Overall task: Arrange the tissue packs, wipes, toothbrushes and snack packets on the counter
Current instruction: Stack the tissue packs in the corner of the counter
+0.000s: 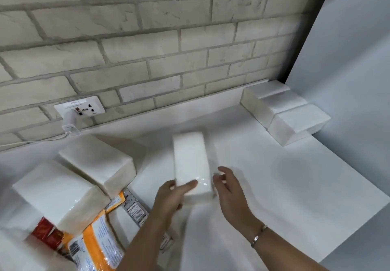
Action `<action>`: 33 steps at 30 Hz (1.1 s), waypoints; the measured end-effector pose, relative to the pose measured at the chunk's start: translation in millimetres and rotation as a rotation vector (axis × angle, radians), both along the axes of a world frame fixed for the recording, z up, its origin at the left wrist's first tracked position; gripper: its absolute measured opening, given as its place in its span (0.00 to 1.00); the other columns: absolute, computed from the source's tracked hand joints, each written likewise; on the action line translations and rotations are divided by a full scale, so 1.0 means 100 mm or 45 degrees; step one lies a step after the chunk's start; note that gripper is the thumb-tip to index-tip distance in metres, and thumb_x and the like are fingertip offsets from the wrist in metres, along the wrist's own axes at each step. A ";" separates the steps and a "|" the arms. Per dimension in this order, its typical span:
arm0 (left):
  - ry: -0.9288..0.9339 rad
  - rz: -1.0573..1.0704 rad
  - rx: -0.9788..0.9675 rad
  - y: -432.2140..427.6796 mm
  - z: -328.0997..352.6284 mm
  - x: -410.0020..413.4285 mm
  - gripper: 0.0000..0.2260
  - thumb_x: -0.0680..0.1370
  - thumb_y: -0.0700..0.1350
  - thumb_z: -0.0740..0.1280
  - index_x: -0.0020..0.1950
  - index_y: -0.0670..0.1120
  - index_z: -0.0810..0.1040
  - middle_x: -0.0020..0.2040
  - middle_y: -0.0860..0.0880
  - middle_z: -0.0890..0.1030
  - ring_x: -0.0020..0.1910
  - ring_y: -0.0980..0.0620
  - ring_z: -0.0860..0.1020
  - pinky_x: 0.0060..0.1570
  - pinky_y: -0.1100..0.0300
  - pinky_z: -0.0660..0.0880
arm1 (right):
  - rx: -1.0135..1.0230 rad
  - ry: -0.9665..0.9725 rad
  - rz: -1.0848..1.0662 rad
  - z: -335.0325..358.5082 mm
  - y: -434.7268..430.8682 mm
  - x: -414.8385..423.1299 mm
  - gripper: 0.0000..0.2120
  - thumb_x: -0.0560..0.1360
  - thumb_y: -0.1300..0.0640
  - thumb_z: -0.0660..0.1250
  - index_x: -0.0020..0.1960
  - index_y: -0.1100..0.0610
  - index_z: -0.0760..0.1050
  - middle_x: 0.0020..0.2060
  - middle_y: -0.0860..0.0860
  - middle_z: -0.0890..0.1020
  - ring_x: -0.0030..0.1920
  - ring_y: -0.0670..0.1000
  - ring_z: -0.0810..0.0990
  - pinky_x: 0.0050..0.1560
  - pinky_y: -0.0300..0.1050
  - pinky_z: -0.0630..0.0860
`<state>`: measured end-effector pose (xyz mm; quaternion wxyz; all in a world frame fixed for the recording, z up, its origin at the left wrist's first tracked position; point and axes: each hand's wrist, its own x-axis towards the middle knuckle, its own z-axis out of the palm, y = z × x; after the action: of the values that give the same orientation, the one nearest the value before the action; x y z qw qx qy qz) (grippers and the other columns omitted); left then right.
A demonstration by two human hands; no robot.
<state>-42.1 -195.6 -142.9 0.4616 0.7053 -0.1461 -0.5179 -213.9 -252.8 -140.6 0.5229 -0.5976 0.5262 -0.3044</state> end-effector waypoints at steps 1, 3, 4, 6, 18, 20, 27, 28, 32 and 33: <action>-0.017 -0.059 0.007 0.08 0.03 -0.12 0.27 0.60 0.57 0.83 0.55 0.47 0.84 0.45 0.50 0.88 0.40 0.48 0.85 0.37 0.57 0.76 | 0.058 -0.101 -0.043 0.01 -0.02 -0.01 0.21 0.75 0.37 0.67 0.66 0.38 0.72 0.61 0.48 0.79 0.63 0.49 0.78 0.67 0.50 0.74; -0.022 -0.136 -0.003 0.21 0.09 -0.33 0.23 0.64 0.54 0.83 0.56 0.50 0.83 0.46 0.52 0.89 0.44 0.50 0.87 0.41 0.56 0.79 | 0.115 -0.228 -0.046 0.04 -0.04 -0.03 0.17 0.72 0.36 0.68 0.60 0.30 0.73 0.59 0.43 0.82 0.63 0.48 0.80 0.66 0.51 0.75; -0.016 -0.152 -0.012 0.25 0.10 -0.41 0.22 0.66 0.53 0.83 0.56 0.50 0.82 0.46 0.53 0.88 0.45 0.51 0.87 0.42 0.56 0.80 | 0.125 -0.242 -0.015 0.07 -0.03 -0.05 0.13 0.74 0.39 0.69 0.57 0.29 0.74 0.58 0.40 0.83 0.62 0.46 0.81 0.65 0.51 0.76; 0.001 -0.143 -0.027 0.30 0.14 -0.52 0.21 0.68 0.52 0.82 0.56 0.50 0.82 0.47 0.53 0.88 0.46 0.52 0.87 0.47 0.53 0.83 | 0.165 -0.235 0.011 0.07 0.02 -0.08 0.12 0.78 0.45 0.69 0.58 0.31 0.73 0.56 0.37 0.83 0.59 0.43 0.82 0.65 0.51 0.77; -0.170 -0.103 -0.237 0.25 0.50 -0.66 0.30 0.59 0.60 0.80 0.57 0.62 0.71 0.52 0.52 0.85 0.48 0.52 0.86 0.50 0.47 0.84 | 0.363 -0.588 -0.225 0.25 0.06 -0.21 0.14 0.81 0.50 0.67 0.66 0.49 0.74 0.61 0.49 0.83 0.58 0.49 0.84 0.63 0.55 0.79; -0.388 -0.105 -0.302 0.26 0.49 -0.69 0.33 0.58 0.57 0.81 0.58 0.65 0.69 0.54 0.55 0.82 0.49 0.53 0.84 0.51 0.49 0.83 | 0.355 -0.634 -0.185 0.36 0.04 -0.24 0.20 0.77 0.45 0.69 0.66 0.49 0.74 0.60 0.49 0.84 0.57 0.49 0.85 0.57 0.50 0.81; -1.579 -0.333 -0.758 0.22 0.44 -0.78 0.45 0.62 0.46 0.83 0.75 0.52 0.65 0.69 0.53 0.73 0.67 0.51 0.72 0.63 0.59 0.73 | 0.353 -0.751 -0.123 0.67 -0.11 -0.36 0.34 0.66 0.36 0.77 0.67 0.37 0.67 0.58 0.41 0.84 0.57 0.47 0.85 0.51 0.56 0.84; -1.609 -0.355 -0.823 0.19 0.47 -0.80 0.45 0.63 0.46 0.83 0.76 0.51 0.65 0.71 0.52 0.73 0.69 0.52 0.71 0.66 0.61 0.72 | 0.383 -0.788 -0.157 0.66 -0.14 -0.40 0.35 0.65 0.38 0.79 0.67 0.40 0.68 0.59 0.44 0.85 0.58 0.50 0.85 0.52 0.61 0.84; -1.412 -0.356 -1.017 0.13 0.58 -0.94 0.44 0.67 0.53 0.82 0.78 0.52 0.64 0.78 0.55 0.68 0.77 0.55 0.66 0.73 0.66 0.63 | 0.458 -0.956 -0.269 0.63 -0.24 -0.62 0.31 0.66 0.43 0.80 0.66 0.47 0.75 0.58 0.56 0.85 0.58 0.60 0.85 0.57 0.65 0.81; -1.309 -0.303 -1.025 0.12 0.59 -0.99 0.44 0.67 0.55 0.81 0.78 0.53 0.64 0.78 0.55 0.67 0.78 0.54 0.65 0.73 0.62 0.66 | 0.501 -0.992 -0.284 0.63 -0.26 -0.67 0.31 0.67 0.43 0.79 0.67 0.47 0.75 0.59 0.57 0.85 0.59 0.61 0.84 0.57 0.64 0.81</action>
<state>-140.9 -184.1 -83.9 0.5001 0.6141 -0.6068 -0.0679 -281.1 -279.2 -78.0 0.7496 -0.2675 0.3991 -0.4553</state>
